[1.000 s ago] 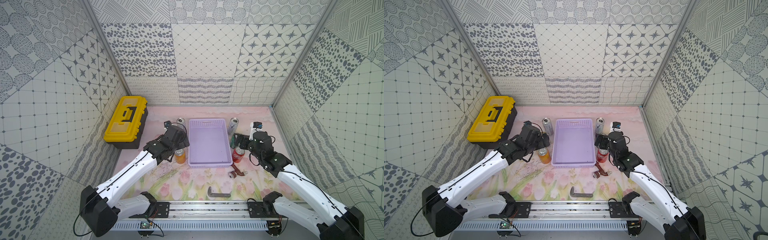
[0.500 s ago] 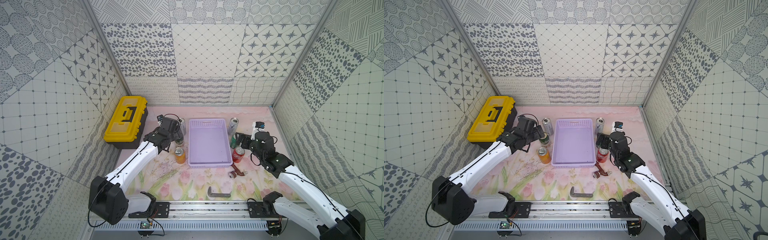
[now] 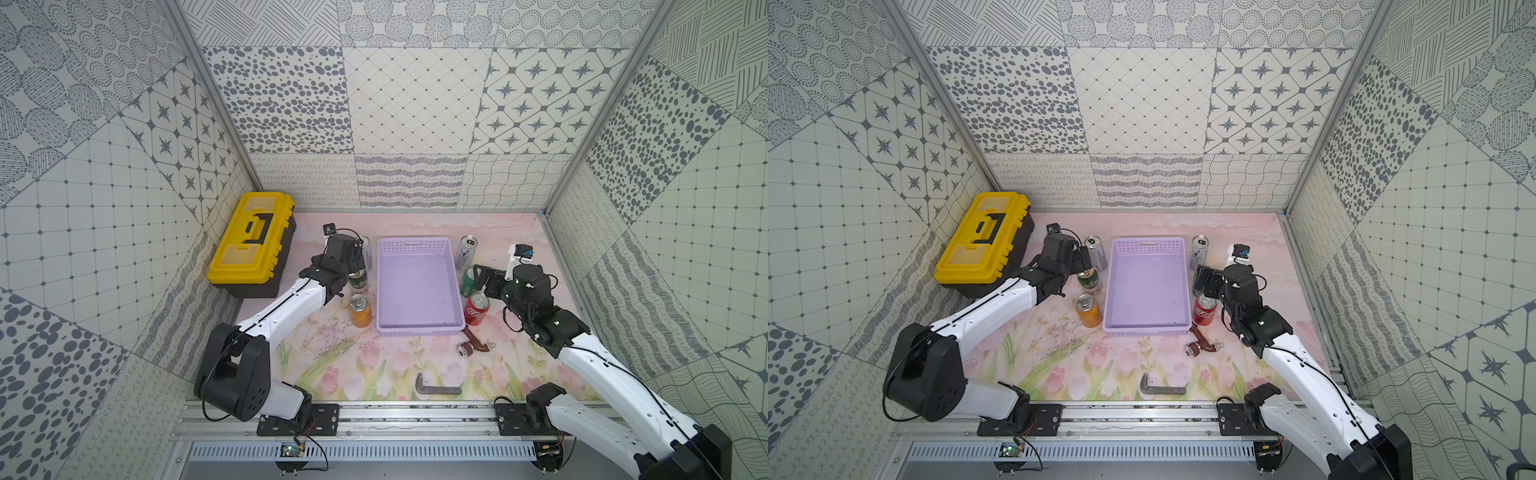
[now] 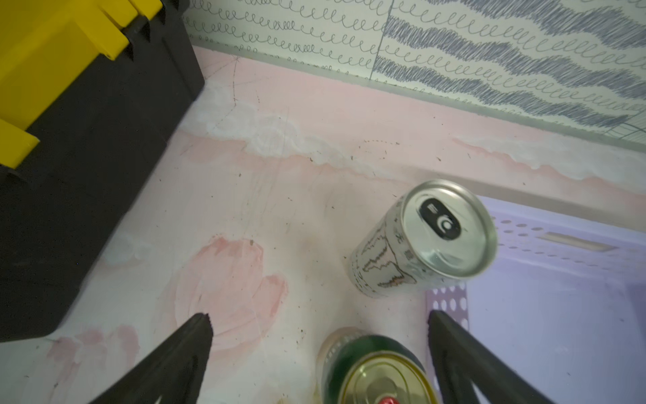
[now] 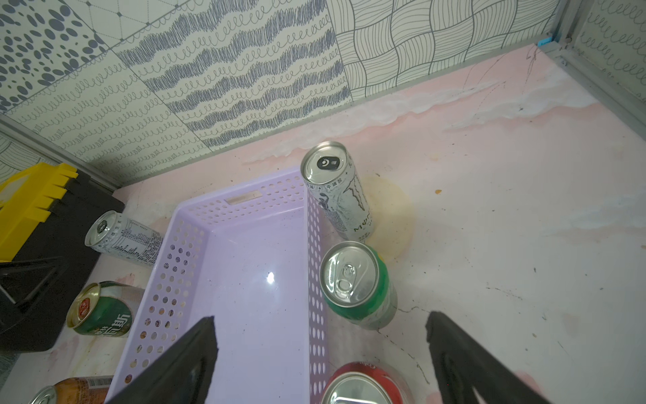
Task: Take out the drinks from the basket
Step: Reset both arms
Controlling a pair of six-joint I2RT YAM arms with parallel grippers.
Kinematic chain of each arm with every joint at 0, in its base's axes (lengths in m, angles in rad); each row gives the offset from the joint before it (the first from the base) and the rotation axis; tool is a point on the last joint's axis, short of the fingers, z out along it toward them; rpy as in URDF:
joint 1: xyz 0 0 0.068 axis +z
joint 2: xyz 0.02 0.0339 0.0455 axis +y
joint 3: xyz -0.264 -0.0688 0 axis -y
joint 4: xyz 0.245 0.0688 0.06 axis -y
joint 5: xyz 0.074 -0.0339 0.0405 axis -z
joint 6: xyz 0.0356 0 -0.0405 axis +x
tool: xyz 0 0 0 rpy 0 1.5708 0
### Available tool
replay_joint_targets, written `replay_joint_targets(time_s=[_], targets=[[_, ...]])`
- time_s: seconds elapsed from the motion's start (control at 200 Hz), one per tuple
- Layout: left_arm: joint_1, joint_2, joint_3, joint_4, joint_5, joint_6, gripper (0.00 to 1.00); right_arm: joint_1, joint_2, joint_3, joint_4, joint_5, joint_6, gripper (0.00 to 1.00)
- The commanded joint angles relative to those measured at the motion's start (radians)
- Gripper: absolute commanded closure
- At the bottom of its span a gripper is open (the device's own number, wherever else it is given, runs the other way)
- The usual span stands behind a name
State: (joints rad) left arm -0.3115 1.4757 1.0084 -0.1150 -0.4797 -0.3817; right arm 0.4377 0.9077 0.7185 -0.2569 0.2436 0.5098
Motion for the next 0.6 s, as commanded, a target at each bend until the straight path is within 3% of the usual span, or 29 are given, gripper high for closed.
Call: replay_joint_targets(time_s=[0.0, 0.28, 0.595], targets=[[0.072, 0.041, 0.001, 0.221, -0.094, 0.173, 0.0, -0.004, -0.022, -0.012, 0.045, -0.005, 0.01, 0.03], [0.181, 0.046, -0.161, 0.381, 0.006, 0.24, 0.0, -0.015, -0.03, -0.022, 0.056, -0.023, 0.022, 0.03], [0.189, 0.061, -0.274, 0.412, 0.065, 0.297, 0.0, -0.026, -0.031, -0.022, 0.061, -0.033, 0.026, 0.03]])
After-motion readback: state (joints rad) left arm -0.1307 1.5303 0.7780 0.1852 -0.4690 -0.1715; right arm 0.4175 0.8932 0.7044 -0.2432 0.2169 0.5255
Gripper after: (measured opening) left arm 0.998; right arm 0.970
